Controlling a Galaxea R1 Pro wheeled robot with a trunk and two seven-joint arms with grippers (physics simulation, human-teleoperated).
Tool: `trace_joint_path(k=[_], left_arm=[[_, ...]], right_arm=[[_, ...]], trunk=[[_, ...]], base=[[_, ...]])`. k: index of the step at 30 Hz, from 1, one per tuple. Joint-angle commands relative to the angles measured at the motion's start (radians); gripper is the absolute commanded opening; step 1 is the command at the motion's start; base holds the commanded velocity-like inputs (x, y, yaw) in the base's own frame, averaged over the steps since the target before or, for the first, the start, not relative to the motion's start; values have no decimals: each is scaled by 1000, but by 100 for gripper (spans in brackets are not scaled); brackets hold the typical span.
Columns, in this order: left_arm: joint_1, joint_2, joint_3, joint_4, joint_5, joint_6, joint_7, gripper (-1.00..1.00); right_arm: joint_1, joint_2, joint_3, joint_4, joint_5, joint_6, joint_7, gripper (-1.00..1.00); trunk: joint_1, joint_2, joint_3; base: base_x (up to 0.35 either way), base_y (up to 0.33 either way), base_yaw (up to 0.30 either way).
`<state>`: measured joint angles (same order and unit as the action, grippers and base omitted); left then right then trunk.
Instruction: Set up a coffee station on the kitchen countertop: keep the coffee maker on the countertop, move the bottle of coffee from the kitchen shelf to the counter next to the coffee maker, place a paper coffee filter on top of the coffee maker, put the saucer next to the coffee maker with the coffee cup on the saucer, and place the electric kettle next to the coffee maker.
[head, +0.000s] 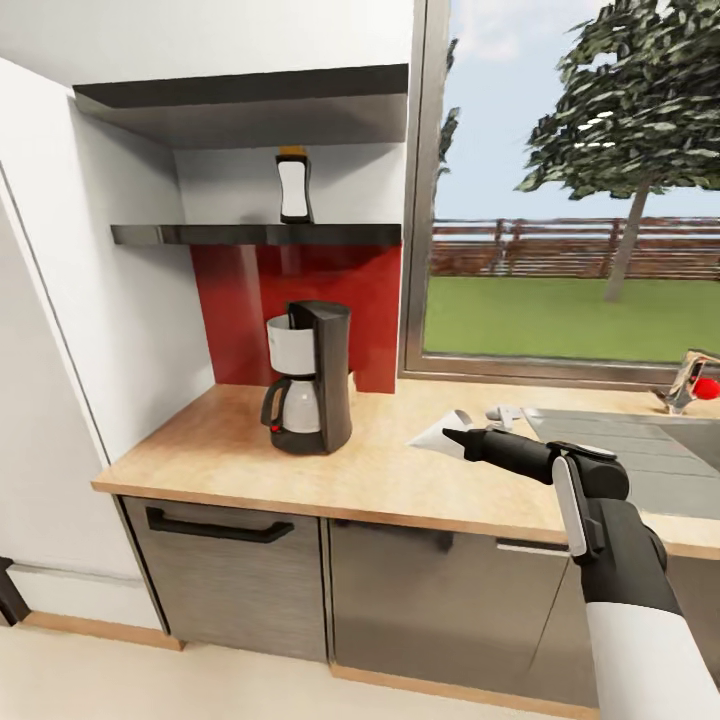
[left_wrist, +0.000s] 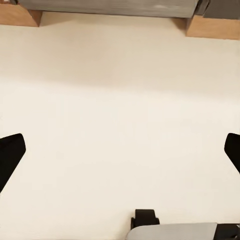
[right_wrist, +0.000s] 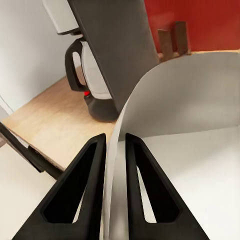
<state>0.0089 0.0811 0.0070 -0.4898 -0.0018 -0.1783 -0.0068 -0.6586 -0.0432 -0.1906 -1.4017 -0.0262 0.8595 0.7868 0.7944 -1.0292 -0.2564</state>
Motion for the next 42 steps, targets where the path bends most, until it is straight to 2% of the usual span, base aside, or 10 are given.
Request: trace_joint_path(k=[1, 8, 16, 34, 42], left_arm=[[0, 0, 0, -1, 0, -2, -1, 100], [0, 0, 0, -1, -1, -3, -1, 100], [0, 0, 1, -1, -1, -3, -1, 100], [0, 0, 1, 0, -1, -3, -1, 100], [0, 0, 1, 0, -1, -3, -1, 100]], right_arm=[[-1, 0, -1, 0, -4, 9, 1, -100], [-1, 0, -1, 0, -4, 9, 2, -100], [-1, 0, -1, 0, -4, 9, 1, -100], [-1, 0, 0, 0, -4, 10, 0, -100], [-1, 0, 0, 0, -4, 10, 1, -100]], trunk=[[1, -1, -1], [1, -1, -1], [1, -1, -1], [1, -1, -1], [1, -1, -1]], base=[[239, 200, -42], [189, 231, -41], [30, 82, -227], [-161, 225, -45], [-92, 117, -206]])
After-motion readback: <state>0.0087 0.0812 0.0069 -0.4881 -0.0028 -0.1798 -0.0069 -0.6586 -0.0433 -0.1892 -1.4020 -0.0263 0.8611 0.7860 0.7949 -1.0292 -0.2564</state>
